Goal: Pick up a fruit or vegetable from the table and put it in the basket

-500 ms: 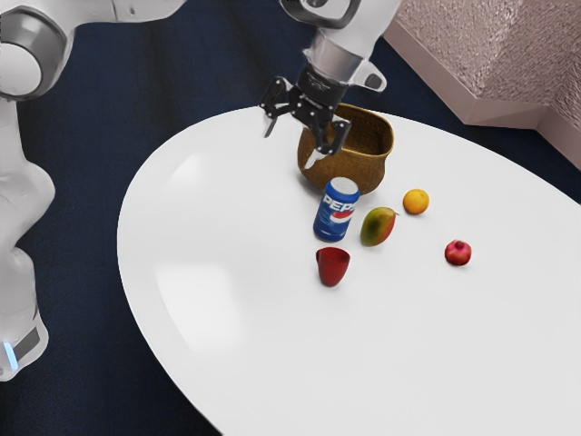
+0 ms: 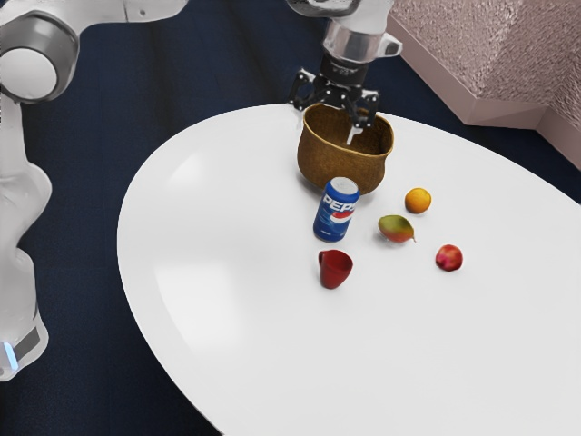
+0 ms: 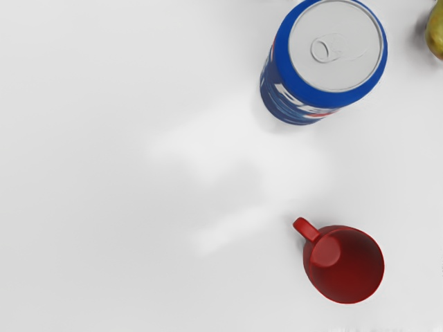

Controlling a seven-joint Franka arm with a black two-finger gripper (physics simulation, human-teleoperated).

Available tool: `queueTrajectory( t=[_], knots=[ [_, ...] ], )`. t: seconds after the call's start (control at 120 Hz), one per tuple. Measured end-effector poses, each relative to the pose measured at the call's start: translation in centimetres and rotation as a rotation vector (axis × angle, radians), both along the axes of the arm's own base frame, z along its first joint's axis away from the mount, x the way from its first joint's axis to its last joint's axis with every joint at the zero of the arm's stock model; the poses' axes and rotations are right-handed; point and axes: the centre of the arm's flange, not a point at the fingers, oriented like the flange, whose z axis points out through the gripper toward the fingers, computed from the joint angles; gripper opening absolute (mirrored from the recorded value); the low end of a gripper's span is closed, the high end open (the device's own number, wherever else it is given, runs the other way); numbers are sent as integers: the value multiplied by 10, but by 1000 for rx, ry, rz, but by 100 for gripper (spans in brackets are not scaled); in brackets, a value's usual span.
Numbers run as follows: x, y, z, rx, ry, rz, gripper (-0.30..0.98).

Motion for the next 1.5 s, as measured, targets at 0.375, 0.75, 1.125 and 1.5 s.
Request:
queueTrajectory(
  t=[0.375,0.75,1.125,1.5],
  knots=[
    [62,41,-29,120,-7,-408,69],
    [79,51,-35,140,-25,-742,69],
    [100,45,-64,85,-35,-971,69],
    [131,42,-112,83,-25,-1083,69]
  ],
)
